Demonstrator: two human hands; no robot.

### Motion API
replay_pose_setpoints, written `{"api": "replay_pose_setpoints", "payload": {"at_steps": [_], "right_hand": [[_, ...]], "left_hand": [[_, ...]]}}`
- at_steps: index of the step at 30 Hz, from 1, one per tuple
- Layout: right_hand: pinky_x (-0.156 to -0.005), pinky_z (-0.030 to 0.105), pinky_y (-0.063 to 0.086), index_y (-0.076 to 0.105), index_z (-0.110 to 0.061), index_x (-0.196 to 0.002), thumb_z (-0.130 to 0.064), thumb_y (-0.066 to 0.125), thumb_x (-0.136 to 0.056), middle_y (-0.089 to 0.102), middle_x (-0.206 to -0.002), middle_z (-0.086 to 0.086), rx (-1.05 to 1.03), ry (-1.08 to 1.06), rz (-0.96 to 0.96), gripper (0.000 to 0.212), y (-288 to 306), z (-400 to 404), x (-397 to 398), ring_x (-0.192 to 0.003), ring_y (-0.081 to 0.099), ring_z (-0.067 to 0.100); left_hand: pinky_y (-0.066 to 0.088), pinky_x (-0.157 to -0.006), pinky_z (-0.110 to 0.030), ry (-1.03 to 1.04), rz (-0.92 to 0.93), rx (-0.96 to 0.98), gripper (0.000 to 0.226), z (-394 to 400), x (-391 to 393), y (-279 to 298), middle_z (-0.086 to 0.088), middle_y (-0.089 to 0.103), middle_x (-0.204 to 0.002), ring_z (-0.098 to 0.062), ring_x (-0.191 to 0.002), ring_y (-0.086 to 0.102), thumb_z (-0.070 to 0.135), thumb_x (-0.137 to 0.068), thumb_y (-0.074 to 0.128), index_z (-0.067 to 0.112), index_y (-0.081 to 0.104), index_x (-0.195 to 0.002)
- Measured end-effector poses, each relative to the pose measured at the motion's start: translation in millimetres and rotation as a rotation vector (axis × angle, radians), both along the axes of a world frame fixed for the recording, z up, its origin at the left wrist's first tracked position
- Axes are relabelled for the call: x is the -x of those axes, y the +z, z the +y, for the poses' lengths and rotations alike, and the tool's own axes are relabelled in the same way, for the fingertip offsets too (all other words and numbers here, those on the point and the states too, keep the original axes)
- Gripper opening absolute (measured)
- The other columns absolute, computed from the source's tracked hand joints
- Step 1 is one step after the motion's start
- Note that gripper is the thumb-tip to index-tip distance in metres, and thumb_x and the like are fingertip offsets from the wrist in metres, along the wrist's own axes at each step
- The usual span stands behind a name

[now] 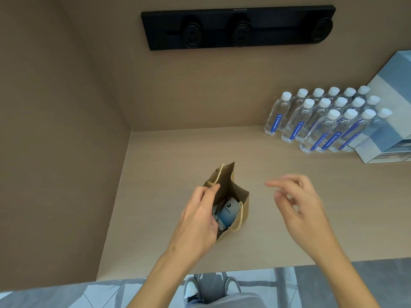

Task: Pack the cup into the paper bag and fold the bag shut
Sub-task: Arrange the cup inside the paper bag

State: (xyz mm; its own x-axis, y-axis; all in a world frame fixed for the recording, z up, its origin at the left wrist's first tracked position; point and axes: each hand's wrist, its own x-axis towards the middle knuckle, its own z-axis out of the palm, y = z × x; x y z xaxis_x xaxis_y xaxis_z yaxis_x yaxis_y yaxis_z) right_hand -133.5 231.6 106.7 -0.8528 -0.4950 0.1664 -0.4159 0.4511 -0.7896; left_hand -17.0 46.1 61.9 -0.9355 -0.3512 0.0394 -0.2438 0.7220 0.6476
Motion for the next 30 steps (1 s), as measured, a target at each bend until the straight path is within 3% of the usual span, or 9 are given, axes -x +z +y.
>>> {"api": "replay_pose_setpoints", "payload": {"at_steps": [2,6,9,13,15,20,22,26,30], "right_hand": [[-0.079,0.009,0.039,0.073,-0.03,-0.101,-0.011,0.053,-0.093,0.046,-0.118,-0.006,-0.07,0.083,0.034,0.028,4.1,-15.6,11.9,-0.097,0.054,0.006],[-0.086,0.031,0.046,0.069,-0.034,-0.11,-0.031,0.053,-0.093,0.041,-0.128,-0.007,-0.374,0.296,-0.034,0.023,-0.7,-47.9,21.7,-0.091,0.055,0.008],[-0.078,0.029,0.047,0.067,-0.03,-0.106,-0.035,0.056,-0.091,0.043,-0.12,-0.007,-0.505,0.325,-0.129,0.019,-14.5,-49.5,22.8,-0.083,0.053,0.008],[-0.057,0.025,0.041,0.063,-0.028,-0.099,-0.013,0.047,-0.087,0.055,-0.106,0.0,-0.591,0.141,-0.168,0.025,-30.6,-35.6,23.4,-0.069,0.051,0.014],[-0.047,0.022,0.035,0.062,-0.028,-0.112,-0.006,0.039,-0.084,0.057,-0.092,0.002,-0.573,0.131,-0.202,0.042,-32.2,-29.3,16.1,-0.058,0.048,0.01],[-0.051,0.019,0.035,0.049,-0.026,-0.133,-0.002,0.037,-0.085,0.053,-0.089,0.001,-0.529,0.154,-0.125,0.056,-31.0,-24.7,-0.9,-0.063,0.048,0.013],[-0.057,0.022,0.038,0.046,-0.028,-0.136,-0.004,0.038,-0.086,0.058,-0.098,0.003,-0.512,0.179,-0.123,0.056,-31.3,-22.2,-6.3,-0.072,0.05,0.015],[-0.077,0.035,0.049,0.044,-0.03,-0.135,-0.004,0.043,-0.086,0.052,-0.127,-0.003,-0.511,0.22,-0.027,0.055,-28.7,-19.6,-15.2,-0.099,0.058,0.027],[-0.071,0.037,0.048,0.058,-0.016,-0.122,0.002,0.047,-0.079,0.044,-0.128,0.004,-0.483,0.231,0.369,0.048,-20.0,-25.6,-11.4,-0.103,0.047,0.029]], "left_hand": [[0.048,-0.074,-0.025,-0.032,-0.009,-0.034,0.078,0.6,-0.7,0.2,0.014,0.035,-0.124,-0.008,-0.09,0.049,-0.002,-0.079,0.05,0.038,0.027,-0.142],[0.054,-0.079,-0.036,-0.092,0.008,-0.051,0.086,-2.2,2.3,-1.1,0.017,0.036,-0.122,-0.009,-0.091,0.052,-0.002,-0.073,0.046,0.045,0.025,-0.143],[0.056,-0.073,-0.033,-0.092,0.022,-0.035,0.085,-1.6,-0.7,-1.5,0.023,0.032,-0.119,-0.005,-0.091,0.051,0.006,-0.072,0.042,0.049,0.024,-0.143],[0.055,-0.063,-0.038,0.074,0.053,-0.038,0.08,-5.0,-2.5,-8.9,0.017,0.029,-0.109,-0.009,-0.079,0.05,0.001,-0.074,0.051,0.054,0.034,-0.132],[0.053,-0.062,-0.034,0.187,0.106,-0.119,0.076,-6.8,-7.3,-9.4,0.012,0.029,-0.103,-0.013,-0.069,0.048,-0.006,-0.076,0.056,0.058,0.045,-0.117],[0.039,-0.057,-0.01,0.278,0.149,-0.143,0.043,-9.0,-25.4,-9.0,0.02,0.035,-0.105,-0.011,-0.069,0.05,-0.011,-0.077,0.06,0.03,0.062,-0.089],[0.039,-0.057,-0.009,0.302,0.067,-0.159,0.036,-8.9,-30.3,-8.5,0.016,0.039,-0.104,-0.007,-0.068,0.053,-0.001,-0.083,0.063,0.03,0.065,-0.101],[0.042,-0.073,-0.018,0.273,-0.082,-0.195,0.06,-7.6,-29.5,-6.3,0.015,0.041,-0.124,-0.009,-0.07,0.053,0.005,-0.082,0.06,0.034,0.047,-0.133],[0.028,-0.077,0.007,0.197,-0.1,-0.248,0.075,-1.0,-18.6,-3.7,0.021,0.029,-0.142,0.011,-0.095,0.04,-0.003,-0.078,0.052,0.032,0.033,-0.142]]}}
